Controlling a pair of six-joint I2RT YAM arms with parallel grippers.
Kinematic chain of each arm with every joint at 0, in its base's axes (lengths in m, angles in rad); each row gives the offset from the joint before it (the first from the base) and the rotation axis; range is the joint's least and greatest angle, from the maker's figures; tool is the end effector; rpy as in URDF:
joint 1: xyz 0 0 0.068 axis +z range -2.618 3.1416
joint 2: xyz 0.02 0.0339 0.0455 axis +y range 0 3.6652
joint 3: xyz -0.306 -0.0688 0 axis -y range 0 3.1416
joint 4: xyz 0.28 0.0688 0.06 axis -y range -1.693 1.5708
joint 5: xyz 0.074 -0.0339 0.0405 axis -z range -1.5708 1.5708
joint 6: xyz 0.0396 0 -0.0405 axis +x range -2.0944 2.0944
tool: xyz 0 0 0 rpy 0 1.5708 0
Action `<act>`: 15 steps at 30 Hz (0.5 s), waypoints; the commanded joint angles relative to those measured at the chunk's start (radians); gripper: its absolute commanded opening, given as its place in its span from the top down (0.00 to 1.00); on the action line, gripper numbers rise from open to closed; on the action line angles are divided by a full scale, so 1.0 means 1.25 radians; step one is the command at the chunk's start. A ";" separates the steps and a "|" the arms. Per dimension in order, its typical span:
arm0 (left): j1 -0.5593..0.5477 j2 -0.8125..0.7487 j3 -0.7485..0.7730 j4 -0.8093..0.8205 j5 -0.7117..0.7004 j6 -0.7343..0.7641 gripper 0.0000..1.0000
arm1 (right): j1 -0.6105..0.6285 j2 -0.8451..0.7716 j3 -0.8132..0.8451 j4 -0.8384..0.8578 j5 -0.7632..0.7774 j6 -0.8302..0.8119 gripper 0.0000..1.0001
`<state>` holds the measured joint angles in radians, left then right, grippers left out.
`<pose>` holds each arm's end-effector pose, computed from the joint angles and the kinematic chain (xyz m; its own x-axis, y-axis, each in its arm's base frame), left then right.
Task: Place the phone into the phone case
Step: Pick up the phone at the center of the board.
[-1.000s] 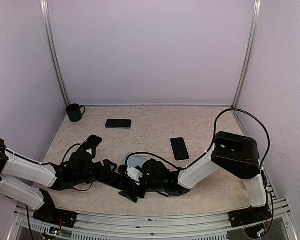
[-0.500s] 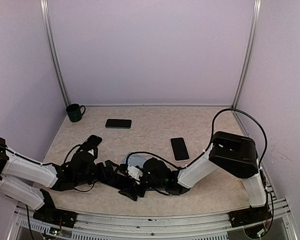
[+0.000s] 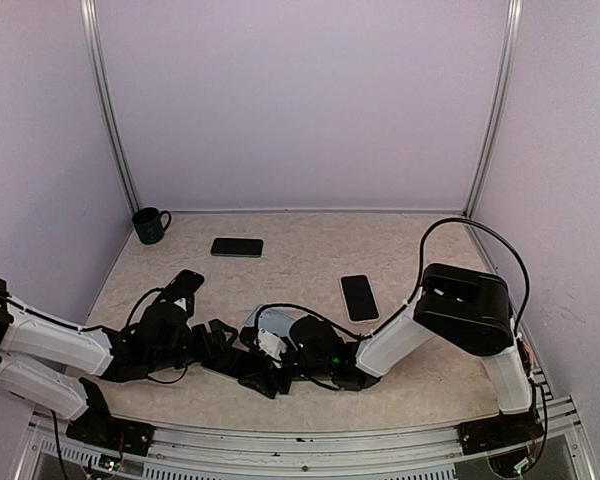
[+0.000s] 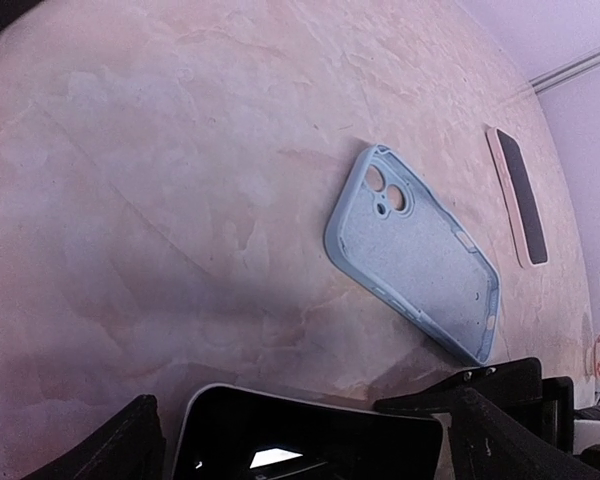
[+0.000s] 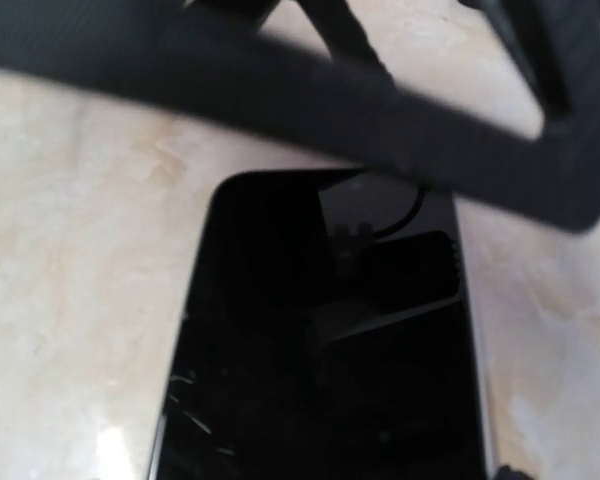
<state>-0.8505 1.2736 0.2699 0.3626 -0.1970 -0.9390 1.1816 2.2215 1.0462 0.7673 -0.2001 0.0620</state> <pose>0.1522 -0.1616 0.1347 -0.7443 -0.3516 -0.5678 0.0559 0.8144 -0.5776 0.1719 0.4398 0.0769 -0.2107 -0.3538 -0.9113 -0.9648 0.2254 0.1356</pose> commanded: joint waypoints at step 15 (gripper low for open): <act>0.015 -0.101 0.022 -0.091 -0.044 0.012 0.02 | -0.002 0.051 -0.040 -0.048 -0.001 -0.018 0.24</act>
<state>-0.8429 1.1782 0.2703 0.2890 -0.2298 -0.9379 1.1816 2.2349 1.0153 0.8524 -0.2092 0.0792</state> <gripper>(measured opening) 0.975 0.747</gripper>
